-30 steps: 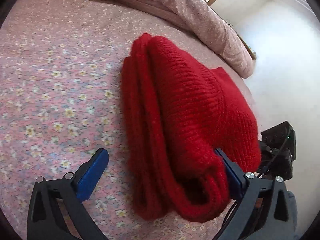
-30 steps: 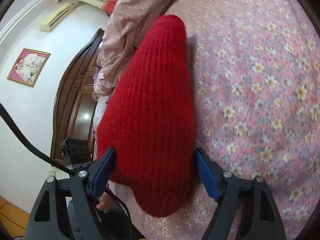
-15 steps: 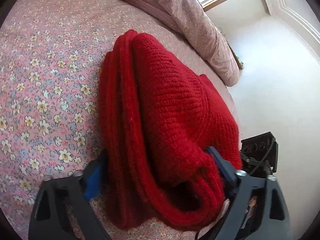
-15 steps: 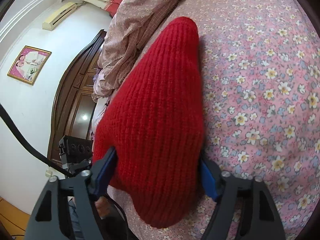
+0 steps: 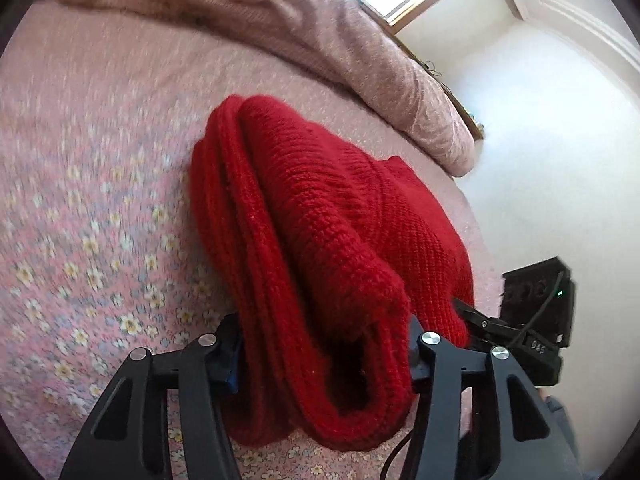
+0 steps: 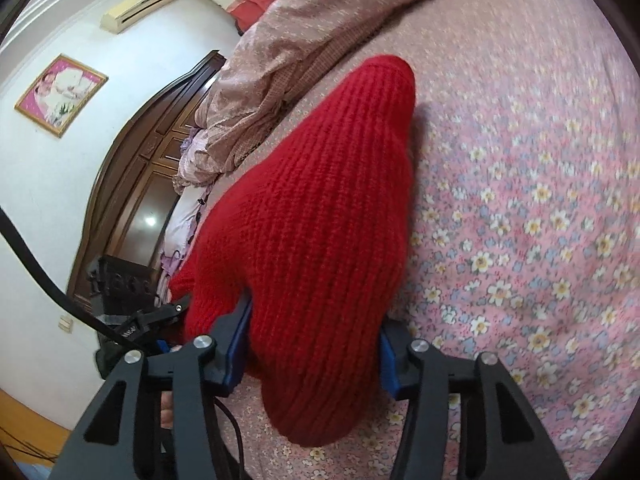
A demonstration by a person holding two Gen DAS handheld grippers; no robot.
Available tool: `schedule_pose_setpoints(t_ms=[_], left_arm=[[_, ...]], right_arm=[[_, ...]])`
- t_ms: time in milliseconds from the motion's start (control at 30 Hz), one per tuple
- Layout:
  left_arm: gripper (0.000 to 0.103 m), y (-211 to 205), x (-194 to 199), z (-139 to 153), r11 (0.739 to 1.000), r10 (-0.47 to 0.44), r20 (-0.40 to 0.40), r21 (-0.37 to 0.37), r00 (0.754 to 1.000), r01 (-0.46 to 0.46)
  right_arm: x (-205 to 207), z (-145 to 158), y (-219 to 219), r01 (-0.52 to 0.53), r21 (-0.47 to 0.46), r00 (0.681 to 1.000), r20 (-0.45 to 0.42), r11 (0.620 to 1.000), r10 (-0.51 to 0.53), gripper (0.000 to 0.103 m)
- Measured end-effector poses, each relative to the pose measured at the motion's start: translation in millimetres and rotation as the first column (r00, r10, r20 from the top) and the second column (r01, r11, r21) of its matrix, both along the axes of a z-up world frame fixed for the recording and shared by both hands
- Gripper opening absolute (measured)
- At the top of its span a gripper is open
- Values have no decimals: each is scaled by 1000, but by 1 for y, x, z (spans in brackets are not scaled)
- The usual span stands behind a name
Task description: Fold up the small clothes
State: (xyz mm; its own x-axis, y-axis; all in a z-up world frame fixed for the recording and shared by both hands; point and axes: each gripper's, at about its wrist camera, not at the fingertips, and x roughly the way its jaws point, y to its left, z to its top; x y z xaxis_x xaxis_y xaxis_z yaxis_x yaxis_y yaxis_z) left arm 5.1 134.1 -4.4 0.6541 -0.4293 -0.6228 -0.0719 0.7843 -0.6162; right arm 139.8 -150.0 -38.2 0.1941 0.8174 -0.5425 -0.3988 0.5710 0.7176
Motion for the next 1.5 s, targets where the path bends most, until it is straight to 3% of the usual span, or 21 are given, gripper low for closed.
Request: schedule_pose_setpoints(t_ms=[67, 267, 600, 1000, 1233, 1400, 1500], left_arm=[[47, -8, 2, 9, 999, -7, 21, 54, 1000, 5], [46, -26, 15, 18, 994, -19, 41, 104, 999, 15], [46, -44, 59, 43, 989, -30, 113, 149, 993, 13], [46, -53, 155, 62, 987, -34, 221, 163, 975, -3], [46, -56, 226, 43, 986, -42, 248, 169, 968, -1], [46, -58, 277, 10, 988, -37, 236, 152, 971, 1], [47, -67, 286, -18, 977, -51, 226, 212, 973, 2]], right_arm=[[0, 7, 1, 3, -16, 1000, 29, 1000, -3, 52], [0, 30, 1, 23, -71, 991, 132, 997, -14, 51], [5, 58, -16, 66, -106, 964, 265, 992, -36, 51], [91, 90, -36, 122, -75, 931, 354, 990, -88, 51], [158, 81, -36, 174, -91, 920, 369, 981, -129, 51], [203, 62, -36, 215, -126, 923, 350, 969, -159, 51], [219, 36, -36, 225, -169, 931, 327, 960, -160, 51]])
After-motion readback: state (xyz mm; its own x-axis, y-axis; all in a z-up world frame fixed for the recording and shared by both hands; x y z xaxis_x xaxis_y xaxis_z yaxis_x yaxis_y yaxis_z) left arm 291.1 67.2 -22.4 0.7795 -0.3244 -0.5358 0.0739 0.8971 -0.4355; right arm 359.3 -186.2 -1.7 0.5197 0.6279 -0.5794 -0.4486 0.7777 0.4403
